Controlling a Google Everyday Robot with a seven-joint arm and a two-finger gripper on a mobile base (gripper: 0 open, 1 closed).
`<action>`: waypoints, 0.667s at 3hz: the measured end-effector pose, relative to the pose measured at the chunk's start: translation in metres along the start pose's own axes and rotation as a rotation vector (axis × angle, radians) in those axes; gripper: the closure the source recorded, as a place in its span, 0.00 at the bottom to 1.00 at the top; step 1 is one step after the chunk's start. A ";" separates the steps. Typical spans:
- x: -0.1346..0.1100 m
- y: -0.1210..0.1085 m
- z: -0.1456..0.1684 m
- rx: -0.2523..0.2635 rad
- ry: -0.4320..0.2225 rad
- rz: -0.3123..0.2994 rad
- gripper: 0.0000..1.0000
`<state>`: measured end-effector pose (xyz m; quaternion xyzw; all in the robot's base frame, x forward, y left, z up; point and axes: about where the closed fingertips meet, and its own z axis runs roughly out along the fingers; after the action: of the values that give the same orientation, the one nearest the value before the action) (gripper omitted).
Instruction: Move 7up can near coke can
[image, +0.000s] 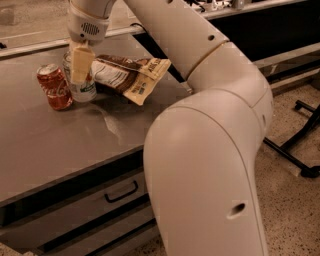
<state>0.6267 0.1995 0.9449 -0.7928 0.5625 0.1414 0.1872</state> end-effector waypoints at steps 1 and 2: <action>-0.003 -0.006 0.003 0.017 -0.012 0.000 0.36; -0.006 -0.010 0.007 0.027 -0.020 -0.001 0.13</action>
Offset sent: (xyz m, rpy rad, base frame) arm 0.0037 0.0051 -0.0009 0.0136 -0.0083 -0.0045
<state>0.6340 0.2105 0.9429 -0.7888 0.5622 0.1417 0.2038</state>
